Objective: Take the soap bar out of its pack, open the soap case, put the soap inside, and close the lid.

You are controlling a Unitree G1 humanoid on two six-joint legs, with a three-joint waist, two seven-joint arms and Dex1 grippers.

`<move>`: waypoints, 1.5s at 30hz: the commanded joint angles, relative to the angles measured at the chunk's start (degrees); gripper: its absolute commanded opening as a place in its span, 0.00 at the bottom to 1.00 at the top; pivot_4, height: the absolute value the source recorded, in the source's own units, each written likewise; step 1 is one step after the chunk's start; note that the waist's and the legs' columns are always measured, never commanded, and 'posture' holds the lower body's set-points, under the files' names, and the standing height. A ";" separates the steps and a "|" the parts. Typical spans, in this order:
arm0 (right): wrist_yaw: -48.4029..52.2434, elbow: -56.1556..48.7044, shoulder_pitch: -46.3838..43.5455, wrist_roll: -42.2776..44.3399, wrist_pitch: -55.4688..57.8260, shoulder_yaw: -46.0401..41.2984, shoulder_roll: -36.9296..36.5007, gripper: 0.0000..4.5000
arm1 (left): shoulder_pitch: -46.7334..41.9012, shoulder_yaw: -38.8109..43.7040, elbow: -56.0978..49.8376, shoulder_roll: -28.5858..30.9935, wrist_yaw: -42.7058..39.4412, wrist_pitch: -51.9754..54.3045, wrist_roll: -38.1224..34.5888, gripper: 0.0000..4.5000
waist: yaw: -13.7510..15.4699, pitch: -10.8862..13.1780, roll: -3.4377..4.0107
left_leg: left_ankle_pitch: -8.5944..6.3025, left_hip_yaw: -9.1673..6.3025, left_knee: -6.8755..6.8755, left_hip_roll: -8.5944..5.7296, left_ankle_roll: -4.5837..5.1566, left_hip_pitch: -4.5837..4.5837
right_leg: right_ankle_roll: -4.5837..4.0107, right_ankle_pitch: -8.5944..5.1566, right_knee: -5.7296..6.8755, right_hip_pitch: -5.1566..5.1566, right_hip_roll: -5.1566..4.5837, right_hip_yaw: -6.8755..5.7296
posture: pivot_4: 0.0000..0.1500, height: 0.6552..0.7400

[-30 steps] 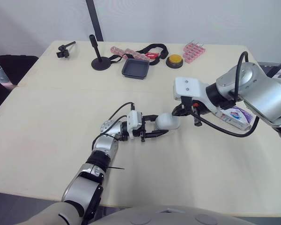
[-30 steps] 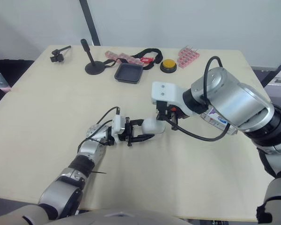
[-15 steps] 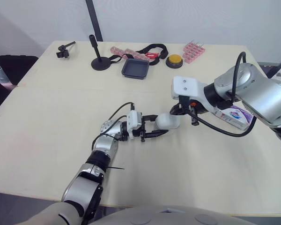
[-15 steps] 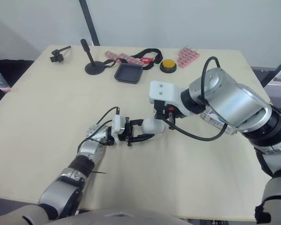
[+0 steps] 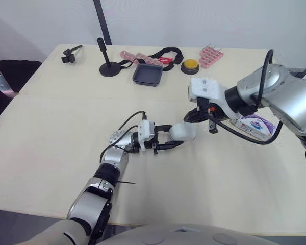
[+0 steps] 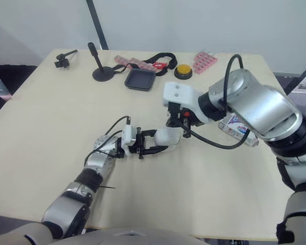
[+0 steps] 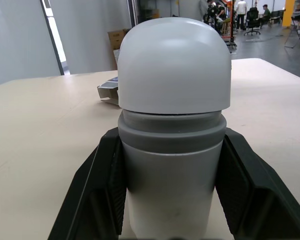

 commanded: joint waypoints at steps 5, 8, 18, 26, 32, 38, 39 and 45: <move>0.05 -2.42 0.07 2.53 0.80 -4.40 -3.45 0.01 | -0.56 0.64 0.37 0.98 0.35 -0.16 0.47 0.42 | 0.08 0.00 0.00 | 0.00 0.00 -0.01 0.00 0.00 -0.01 | 0.00 0.00 -0.02 0.00 0.00 0.00 | 1.00 1.00; 0.07 -3.01 1.74 3.46 0.37 -4.51 -4.46 0.01 | -0.60 0.62 0.44 1.11 0.27 -0.17 0.49 0.42 | 0.04 0.00 0.00 | -0.01 0.00 -0.02 0.00 -0.01 -0.01 | 0.00 0.00 -0.04 0.00 0.00 0.01 | 1.00 1.00; -1.61 -2.53 5.82 3.95 -1.62 -3.94 -3.25 0.01 | -0.58 0.48 -0.02 1.46 0.00 0.07 0.35 0.42 | -0.02 0.00 0.00 | -0.01 0.00 -0.02 0.00 -0.01 -0.01 | 0.00 0.00 -0.04 0.00 0.01 0.01 | 1.00 1.00; -2.98 -2.20 6.85 3.73 -1.80 -2.42 -2.28 0.01 | -0.18 0.29 -0.81 1.61 -0.07 0.44 0.23 0.42 | 0.01 0.00 0.00 | -0.01 0.00 -0.03 0.00 -0.01 -0.01 | 0.00 0.00 -0.06 0.00 0.01 0.00 | 1.00 1.00; -4.04 -2.31 7.58 3.67 -1.69 -0.94 -1.19 0.01 | 0.06 -0.09 -1.11 1.14 0.10 0.51 0.28 0.42 | -0.08 0.00 0.00 | -0.01 0.00 -0.05 0.00 -0.01 0.01 | 0.00 0.00 -0.06 0.00 0.01 0.01 | 1.00 1.00; -4.61 -1.52 7.71 3.15 -2.25 0.18 -0.37 0.01 | 0.17 -0.13 -1.32 0.95 0.19 0.64 0.21 0.42 | -0.16 0.00 0.00 | 0.00 0.00 -0.06 0.00 -0.02 0.07 | 0.00 0.00 -0.06 0.05 0.01 0.00 | 1.00 1.00; -4.63 -1.44 7.73 3.08 -2.35 0.34 -0.31 0.01 | 0.21 -0.16 -1.42 0.95 0.22 0.67 0.22 0.42 | -0.15 0.00 0.00 | 0.00 0.00 -0.06 0.00 -0.02 0.08 | 0.00 0.00 -0.06 0.06 0.01 0.01 | 1.00 1.00; -4.69 -1.37 8.10 2.36 -2.81 1.33 0.24 0.01 | 0.44 -0.18 -1.78 1.05 0.39 0.78 0.21 0.42 | -0.21 0.00 0.00 | 0.00 0.00 -0.08 0.00 -0.03 0.13 | 0.00 0.00 -0.07 0.11 0.01 0.01 | 1.00 1.00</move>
